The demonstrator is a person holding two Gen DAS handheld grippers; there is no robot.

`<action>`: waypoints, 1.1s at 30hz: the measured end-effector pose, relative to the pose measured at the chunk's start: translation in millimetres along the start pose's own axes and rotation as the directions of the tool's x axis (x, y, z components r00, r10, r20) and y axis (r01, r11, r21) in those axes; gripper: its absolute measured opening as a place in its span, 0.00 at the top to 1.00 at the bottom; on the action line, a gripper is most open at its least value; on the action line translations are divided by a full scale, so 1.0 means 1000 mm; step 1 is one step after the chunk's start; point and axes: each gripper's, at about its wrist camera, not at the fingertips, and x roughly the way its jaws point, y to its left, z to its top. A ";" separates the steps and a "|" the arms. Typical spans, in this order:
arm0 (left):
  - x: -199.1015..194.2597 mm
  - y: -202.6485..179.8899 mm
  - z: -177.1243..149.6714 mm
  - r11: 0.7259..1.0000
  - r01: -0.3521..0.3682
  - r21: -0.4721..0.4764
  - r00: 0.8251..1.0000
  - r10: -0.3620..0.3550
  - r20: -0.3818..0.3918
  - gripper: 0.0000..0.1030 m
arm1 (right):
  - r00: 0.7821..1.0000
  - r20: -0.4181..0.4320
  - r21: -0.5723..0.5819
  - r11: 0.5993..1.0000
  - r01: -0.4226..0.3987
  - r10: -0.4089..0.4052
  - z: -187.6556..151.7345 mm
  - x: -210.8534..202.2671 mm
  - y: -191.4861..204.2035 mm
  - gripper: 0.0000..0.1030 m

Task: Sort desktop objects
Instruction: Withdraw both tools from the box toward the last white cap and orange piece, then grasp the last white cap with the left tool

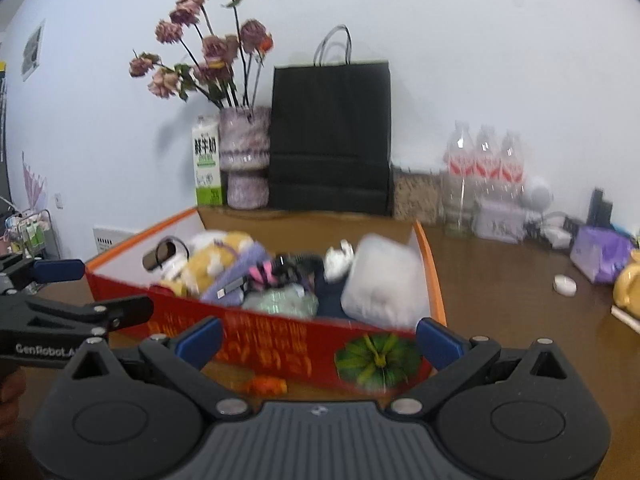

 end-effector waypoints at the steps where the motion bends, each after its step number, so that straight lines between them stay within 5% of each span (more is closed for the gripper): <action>1: 0.000 -0.003 -0.003 1.000 0.006 0.009 1.000 -0.006 -0.010 0.00 | 1.000 -0.012 0.004 1.000 0.000 0.000 -0.004 -0.001 -0.001 0.00; 16: 0.009 -0.035 -0.024 0.993 0.103 0.056 0.985 -0.094 -0.144 0.01 | 0.993 -0.117 0.027 1.000 0.014 -0.011 -0.033 -0.005 -0.019 0.00; 21: 0.014 -0.041 -0.026 0.989 0.141 0.045 0.974 -0.131 -0.183 0.22 | 0.991 -0.134 0.053 0.998 0.020 -0.013 -0.035 -0.004 -0.027 0.00; 28: 0.017 -0.044 -0.028 0.981 0.195 0.014 0.960 -0.189 -0.205 0.67 | 0.989 -0.145 0.067 0.998 0.013 -0.003 -0.038 0.000 -0.029 0.00; 33: 0.016 -0.042 -0.027 0.981 0.194 -0.001 0.961 -0.191 -0.199 0.72 | 0.988 -0.156 0.067 0.998 0.007 0.003 -0.039 0.004 -0.028 0.00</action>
